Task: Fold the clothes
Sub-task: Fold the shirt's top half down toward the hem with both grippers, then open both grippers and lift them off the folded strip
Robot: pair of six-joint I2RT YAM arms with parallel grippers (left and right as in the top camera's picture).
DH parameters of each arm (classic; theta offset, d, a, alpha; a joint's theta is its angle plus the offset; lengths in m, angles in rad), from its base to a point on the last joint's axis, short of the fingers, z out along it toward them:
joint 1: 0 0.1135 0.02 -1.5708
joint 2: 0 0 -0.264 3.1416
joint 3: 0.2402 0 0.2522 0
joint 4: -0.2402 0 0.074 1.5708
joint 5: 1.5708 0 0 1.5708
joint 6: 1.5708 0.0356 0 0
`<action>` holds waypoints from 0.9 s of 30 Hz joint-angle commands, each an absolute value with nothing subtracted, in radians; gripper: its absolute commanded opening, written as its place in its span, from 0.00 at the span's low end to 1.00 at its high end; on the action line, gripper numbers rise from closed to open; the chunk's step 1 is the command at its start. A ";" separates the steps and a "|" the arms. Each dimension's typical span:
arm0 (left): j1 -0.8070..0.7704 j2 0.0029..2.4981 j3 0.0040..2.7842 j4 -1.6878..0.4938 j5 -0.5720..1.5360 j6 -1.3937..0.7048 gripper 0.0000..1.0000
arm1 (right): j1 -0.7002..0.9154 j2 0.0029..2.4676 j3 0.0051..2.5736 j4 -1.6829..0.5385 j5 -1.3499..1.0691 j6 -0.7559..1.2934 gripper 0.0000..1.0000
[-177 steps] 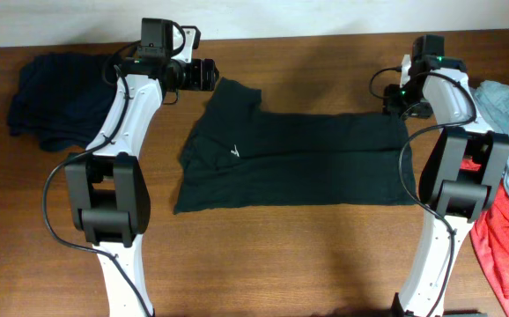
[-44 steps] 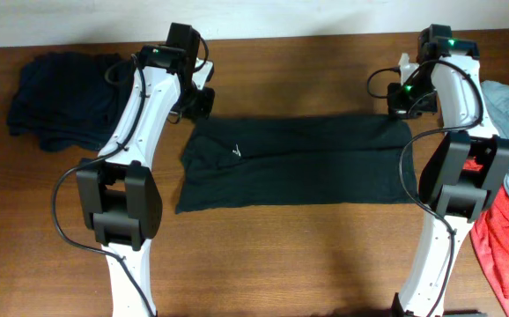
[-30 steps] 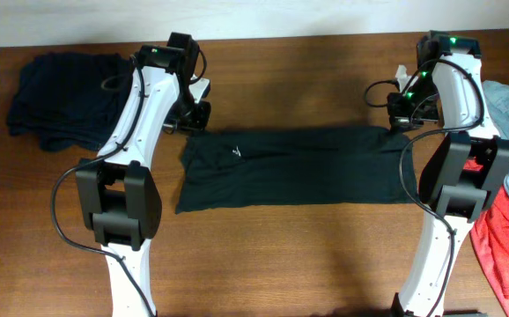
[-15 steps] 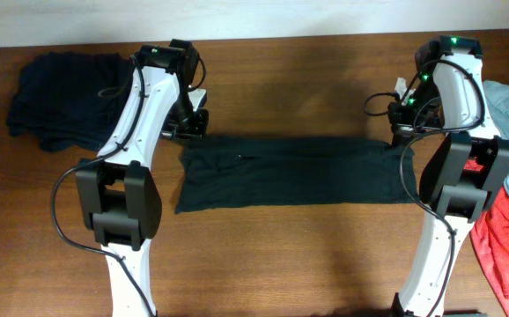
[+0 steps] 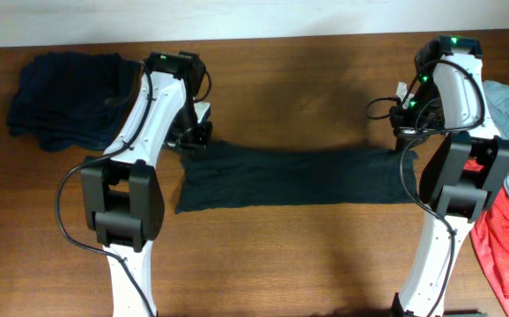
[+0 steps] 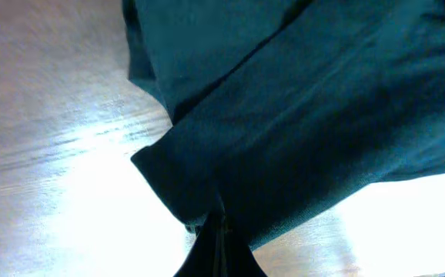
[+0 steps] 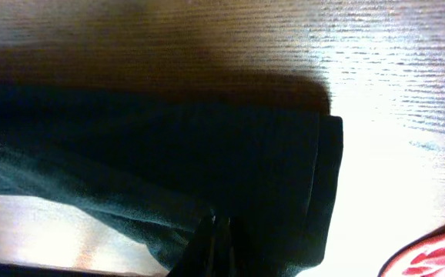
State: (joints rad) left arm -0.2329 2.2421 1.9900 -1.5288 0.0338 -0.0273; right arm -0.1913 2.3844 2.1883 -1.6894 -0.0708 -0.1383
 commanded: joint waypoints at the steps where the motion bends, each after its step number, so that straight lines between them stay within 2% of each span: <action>1: -0.233 2.210 1.943 -1.529 0.041 -0.042 0.01 | -0.199 2.363 2.204 -1.695 -0.052 -0.132 0.04; 15: -0.235 2.210 1.914 -1.512 0.077 -0.064 0.01 | -0.198 2.363 2.030 -1.553 -0.056 -0.123 0.04; 17: -0.235 2.210 1.914 -1.512 0.083 -0.064 0.08 | -0.198 2.363 2.029 -1.547 -0.056 -0.123 0.04; 19: -0.236 2.210 1.914 -1.512 0.083 -0.064 0.25 | -0.198 2.363 2.029 -1.544 -0.055 -0.123 0.04; 20: -0.236 2.210 1.914 -1.510 0.082 -0.063 0.26 | -0.198 2.363 2.029 -1.542 -0.054 -0.123 0.11; 22: -0.235 2.210 1.914 -1.503 0.082 -0.063 0.27 | -0.198 2.363 2.029 -1.539 -0.040 -0.124 0.32; 23: -0.234 2.210 1.914 -1.500 0.082 -0.063 0.27 | -0.198 2.363 2.029 -1.539 -0.036 -0.124 0.36; 27: -0.231 2.210 1.937 -1.496 0.082 -0.056 0.27 | -0.198 2.362 2.046 -1.538 -0.038 -0.124 0.36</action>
